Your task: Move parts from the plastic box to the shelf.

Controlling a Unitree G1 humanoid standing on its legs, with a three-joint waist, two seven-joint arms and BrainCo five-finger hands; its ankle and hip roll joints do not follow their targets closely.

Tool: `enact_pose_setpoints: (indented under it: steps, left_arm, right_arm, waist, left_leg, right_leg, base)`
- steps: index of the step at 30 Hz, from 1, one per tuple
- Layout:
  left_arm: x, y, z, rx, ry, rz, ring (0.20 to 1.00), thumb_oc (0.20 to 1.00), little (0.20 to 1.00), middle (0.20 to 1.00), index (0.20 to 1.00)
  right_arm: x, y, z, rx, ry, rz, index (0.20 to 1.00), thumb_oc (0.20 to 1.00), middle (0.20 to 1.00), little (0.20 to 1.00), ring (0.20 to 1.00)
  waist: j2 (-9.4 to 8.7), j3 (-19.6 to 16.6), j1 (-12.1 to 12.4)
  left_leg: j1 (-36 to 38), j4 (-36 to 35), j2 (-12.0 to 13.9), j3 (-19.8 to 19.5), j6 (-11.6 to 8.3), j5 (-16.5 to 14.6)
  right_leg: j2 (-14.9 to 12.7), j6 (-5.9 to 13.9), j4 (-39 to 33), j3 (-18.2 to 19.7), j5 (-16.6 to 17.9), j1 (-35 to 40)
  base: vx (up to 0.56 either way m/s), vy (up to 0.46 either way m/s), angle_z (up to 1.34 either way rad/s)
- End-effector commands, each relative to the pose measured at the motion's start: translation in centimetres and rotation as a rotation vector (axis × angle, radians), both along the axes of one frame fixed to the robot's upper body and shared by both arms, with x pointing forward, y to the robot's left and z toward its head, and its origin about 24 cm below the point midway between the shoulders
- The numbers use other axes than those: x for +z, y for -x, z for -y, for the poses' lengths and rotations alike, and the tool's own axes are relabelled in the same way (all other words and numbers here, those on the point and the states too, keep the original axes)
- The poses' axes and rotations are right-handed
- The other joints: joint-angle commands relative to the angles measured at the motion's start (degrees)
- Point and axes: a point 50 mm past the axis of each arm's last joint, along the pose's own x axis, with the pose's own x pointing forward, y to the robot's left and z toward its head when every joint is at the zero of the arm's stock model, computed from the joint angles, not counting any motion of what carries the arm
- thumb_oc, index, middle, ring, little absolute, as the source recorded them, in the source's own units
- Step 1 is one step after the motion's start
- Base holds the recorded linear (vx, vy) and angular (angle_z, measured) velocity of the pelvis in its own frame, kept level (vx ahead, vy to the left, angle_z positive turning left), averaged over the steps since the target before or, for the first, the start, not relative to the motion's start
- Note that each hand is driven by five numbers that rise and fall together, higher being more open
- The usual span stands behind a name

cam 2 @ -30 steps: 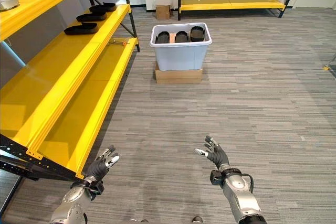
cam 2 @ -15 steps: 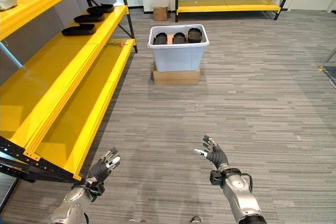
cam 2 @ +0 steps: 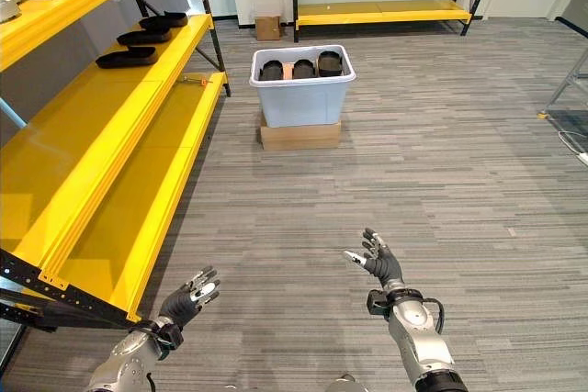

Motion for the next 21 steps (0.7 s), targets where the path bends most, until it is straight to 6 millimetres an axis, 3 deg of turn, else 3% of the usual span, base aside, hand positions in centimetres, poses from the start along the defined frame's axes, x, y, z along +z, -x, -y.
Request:
enact_pose_setpoints:
  steps: [1, 3, 5, 10, 12, 13, 15, 17, 21]
  left_arm:
    - [1.3, -1.3, 0.4, -0.097, -0.024, 0.092, 1.0, 1.0, 1.0, 1.0, 1.0]
    - [1.4, -1.4, 0.8, -0.109, -0.031, 0.11, 1.0, 1.0, 1.0, 1.0, 1.0]
    - [2.1, -2.3, 1.3, -0.075, -0.031, 0.119, 1.0, 1.0, 1.0, 1.0, 1.0]
    - [2.5, -2.5, 1.8, -0.098, -0.067, 0.148, 1.0, 1.0, 1.0, 1.0, 1.0]
    - [2.9, -2.6, 2.1, -0.124, -0.072, 0.171, 1.0, 1.0, 1.0, 1.0, 1.0]
    - [3.0, -2.7, 2.2, -0.129, -0.074, 0.172, 1.0, 1.0, 1.0, 1.0, 1.0]
    - [3.6, -2.9, 2.2, -0.15, -0.114, 0.161, 1.0, 1.0, 1.0, 1.0, 1.0]
    - [3.5, -2.6, 1.8, -0.157, -0.117, 0.153, 1.0, 1.0, 1.0, 1.0, 1.0]
    - [3.8, -2.4, 1.4, -0.151, -0.099, 0.156, 1.0, 1.0, 1.0, 1.0, 1.0]
  right_arm:
    - [2.2, -1.9, -0.7, -0.038, -0.025, 0.112, 1.0, 1.0, 1.0, 1.0, 1.0]
    - [2.2, -1.9, -0.9, -0.04, -0.024, 0.112, 1.0, 1.0, 1.0, 1.0, 1.0]
    - [2.4, -1.5, -1.2, 0.049, 0.053, 0.159, 1.0, 1.0, 1.0, 1.0, 1.0]
    - [2.7, -1.4, -1.0, 0.046, 0.057, 0.202, 1.0, 1.0, 1.0, 1.0, 1.0]
    - [2.6, -1.2, -0.2, 0.008, 0.067, 0.213, 1.0, 1.0, 1.0, 1.0, 1.0]
    - [2.7, -1.3, -0.1, 0.016, 0.104, 0.216, 1.0, 1.0, 1.0, 1.0, 1.0]
    - [2.9, -2.2, 0.7, 0.016, 0.185, 0.194, 1.0, 1.0, 1.0, 1.0, 1.0]
    - [2.5, -2.3, 1.3, 0.01, 0.191, 0.161, 1.0, 1.0, 1.0, 1.0, 1.0]
    - [2.0, -2.0, 1.7, 0.04, 0.199, 0.119, 1.0, 1.0, 1.0, 1.0, 1.0]
  waist:
    - [-0.11, -0.69, 0.45]
    - [-0.38, -0.12, 0.39]
    - [-2.28, 1.63, -1.5]
    - [-3.55, 2.99, -2.39]
    - [-4.1, 3.62, -3.05]
    - [-4.4, 3.69, -2.76]
    - [-4.84, 3.29, -1.42]
    - [-4.81, 2.8, -0.93]
    - [-5.73, 1.33, -0.72]
  left_leg:
    - [-3.58, 3.66, 0.56, 0.55, 0.81, 0.23]
    - [-2.79, 3.36, 0.04, 1.42, 1.25, -0.68]
    - [-1.4, 3.65, -1.21, 0.99, 1.04, -3.4]
    - [0.96, 4.99, -0.28, 1.09, 0.94, -7.64]
    - [0.51, 8.28, 0.68, 1.18, 1.28, -8.8]
    - [0.25, 9.67, 1.31, 1.9, 1.19, -9.05]
    - [-0.99, 14.76, 3.82, 3.89, 0.27, -10.02]
    - [-1.31, 18.36, 5.05, 4.43, -0.39, -11.48]
    - [-2.57, 23.18, 5.33, 5.09, -0.69, -12.43]
  right_leg:
    - [-2.35, 6.19, 11.29, -2.57, -0.25, -2.86]
    - [-3.3, 6.89, 11.85, -3.84, 1.97, -4.85]
    - [-3.48, 6.8, 3.14, -3.48, 6.07, -6.09]
    - [-6.57, 8.58, -4.79, -1.99, 12.46, -9.08]
    - [-5.82, 8.56, -5.68, -0.29, 10.98, -8.31]
    - [-5.95, 8.35, -5.56, -1.21, 10.38, -7.61]
    - [-5.08, 6.39, -4.02, -4.1, 8.18, -5.11]
    - [-4.03, 5.03, -3.07, -4.57, 6.06, -3.64]
    - [-2.66, 2.5, -3.57, -4.44, 4.89, -2.22]
  base:
    - [0.05, 0.122, -0.14]
    - [0.12, 0.057, -0.21]
    - [0.31, -0.066, -0.28]
    - [0.35, -0.146, -0.02]
    - [0.51, -0.232, 0.14]
    - [0.61, -0.289, 0.72]
    - [0.64, -0.271, 0.64]
    - [0.53, -0.169, -0.05]
    - [0.34, -0.146, -0.13]
